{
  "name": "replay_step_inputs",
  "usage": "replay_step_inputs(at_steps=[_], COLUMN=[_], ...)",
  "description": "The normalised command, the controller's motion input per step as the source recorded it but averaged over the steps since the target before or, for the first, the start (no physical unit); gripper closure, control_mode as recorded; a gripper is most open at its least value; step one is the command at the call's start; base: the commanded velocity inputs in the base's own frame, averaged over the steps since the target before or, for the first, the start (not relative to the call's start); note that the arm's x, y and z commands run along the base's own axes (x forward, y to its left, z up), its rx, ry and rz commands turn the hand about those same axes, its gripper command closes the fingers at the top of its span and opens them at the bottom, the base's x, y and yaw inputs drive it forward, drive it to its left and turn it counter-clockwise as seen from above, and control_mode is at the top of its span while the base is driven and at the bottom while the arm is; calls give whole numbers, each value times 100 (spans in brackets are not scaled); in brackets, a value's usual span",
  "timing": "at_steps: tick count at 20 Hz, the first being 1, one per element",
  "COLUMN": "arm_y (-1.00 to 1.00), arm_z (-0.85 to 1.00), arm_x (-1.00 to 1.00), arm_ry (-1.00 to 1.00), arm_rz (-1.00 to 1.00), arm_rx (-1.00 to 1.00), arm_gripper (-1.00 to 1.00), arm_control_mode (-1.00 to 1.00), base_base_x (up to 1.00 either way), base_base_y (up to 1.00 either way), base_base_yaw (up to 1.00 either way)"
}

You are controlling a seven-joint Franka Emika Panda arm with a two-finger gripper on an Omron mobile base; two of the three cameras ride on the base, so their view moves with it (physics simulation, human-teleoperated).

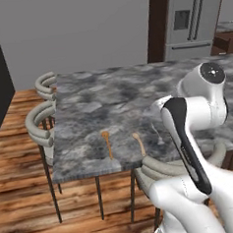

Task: Pick up the metallic utensils from the counter and place them in the open drawer. Make sure not to pick up any wooden utensils.

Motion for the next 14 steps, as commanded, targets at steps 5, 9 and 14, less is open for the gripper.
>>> replay_step_inputs(at_steps=[5, 9, 14], arm_y=[-26, -41, -40], arm_z=[-100, -100, -72], arm_x=[67, 67, 59], arm_ry=[37, 45, 24], arm_rz=[0, -5, -13], arm_rx=[0, 0, 0], arm_gripper=[-100, -100, -100], arm_control_mode=[-100, -100, -100], base_base_x=[0, 0, 0], base_base_y=[0, 0, 0], base_base_yaw=[0, 0, 0])
